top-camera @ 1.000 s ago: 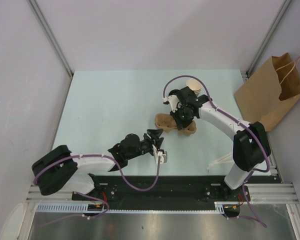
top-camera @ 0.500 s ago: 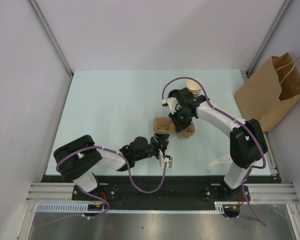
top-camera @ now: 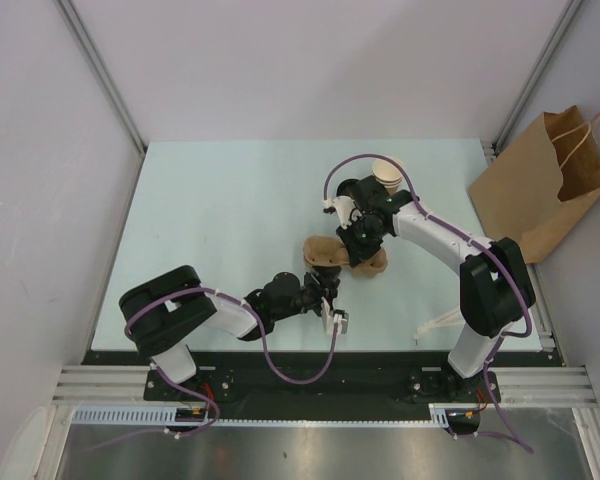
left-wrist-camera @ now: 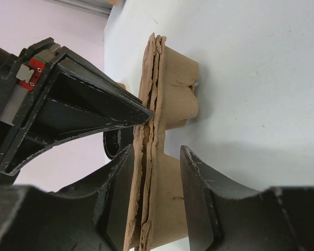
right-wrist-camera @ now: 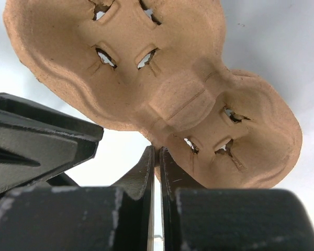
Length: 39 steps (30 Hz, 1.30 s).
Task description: Pack the takeout coffee
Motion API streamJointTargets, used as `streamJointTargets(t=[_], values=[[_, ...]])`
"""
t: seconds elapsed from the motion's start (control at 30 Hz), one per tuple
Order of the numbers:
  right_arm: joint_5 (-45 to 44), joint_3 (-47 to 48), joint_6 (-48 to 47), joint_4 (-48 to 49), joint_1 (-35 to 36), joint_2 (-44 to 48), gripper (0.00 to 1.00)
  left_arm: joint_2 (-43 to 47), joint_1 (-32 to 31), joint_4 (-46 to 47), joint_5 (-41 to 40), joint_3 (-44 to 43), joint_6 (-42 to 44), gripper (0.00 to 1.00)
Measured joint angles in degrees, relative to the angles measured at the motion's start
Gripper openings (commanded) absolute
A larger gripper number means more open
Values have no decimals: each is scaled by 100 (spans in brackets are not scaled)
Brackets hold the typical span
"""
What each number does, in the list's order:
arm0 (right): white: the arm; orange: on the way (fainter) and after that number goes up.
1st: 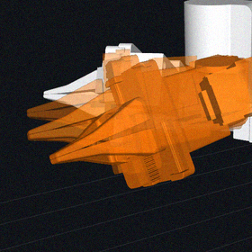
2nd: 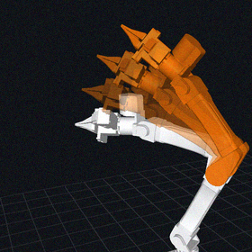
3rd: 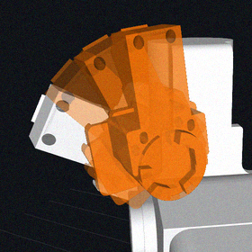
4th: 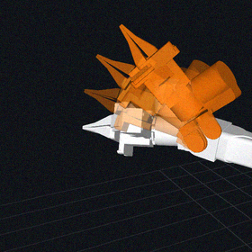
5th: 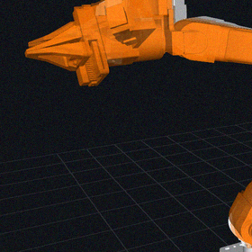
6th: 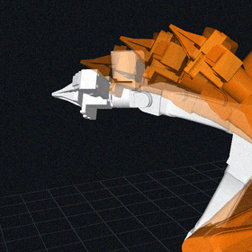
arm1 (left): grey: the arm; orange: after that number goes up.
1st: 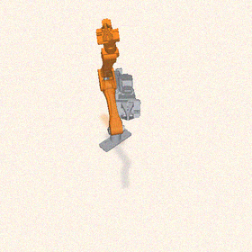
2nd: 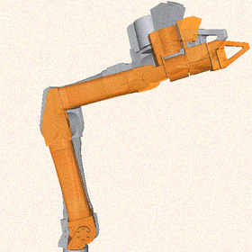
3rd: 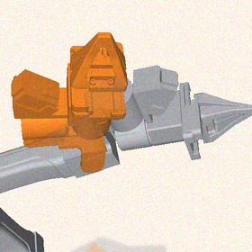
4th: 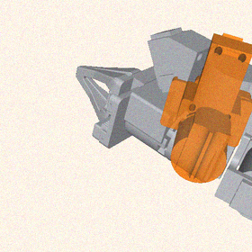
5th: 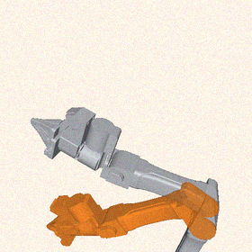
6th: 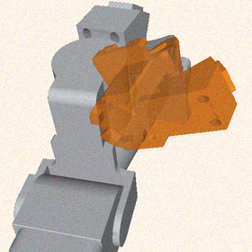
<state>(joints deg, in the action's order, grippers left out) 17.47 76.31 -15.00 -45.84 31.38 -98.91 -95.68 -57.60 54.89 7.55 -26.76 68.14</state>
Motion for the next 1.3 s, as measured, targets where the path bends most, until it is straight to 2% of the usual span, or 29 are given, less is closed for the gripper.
streamJointTargets(t=[0.5,0.8,1.07,1.17,1.27,1.3], values=[[560,83,4,-87,-273,0,0,-448,201,74,-175,4,46,43],[680,120,22,-101,-332,26,0,-365,208,76,-205,20,44,45],[535,271,-2,-46,-319,400,0,-94,186,-155,-201,17,28,45],[457,313,-24,-22,-282,549,0,-94,170,-234,-184,20,28,47],[339,323,-57,-9,-212,616,0,-24,144,-317,-184,20,-4,54],[291,323,-70,-4,-181,632,0,101,127,-452,-184,20,-63,60]])
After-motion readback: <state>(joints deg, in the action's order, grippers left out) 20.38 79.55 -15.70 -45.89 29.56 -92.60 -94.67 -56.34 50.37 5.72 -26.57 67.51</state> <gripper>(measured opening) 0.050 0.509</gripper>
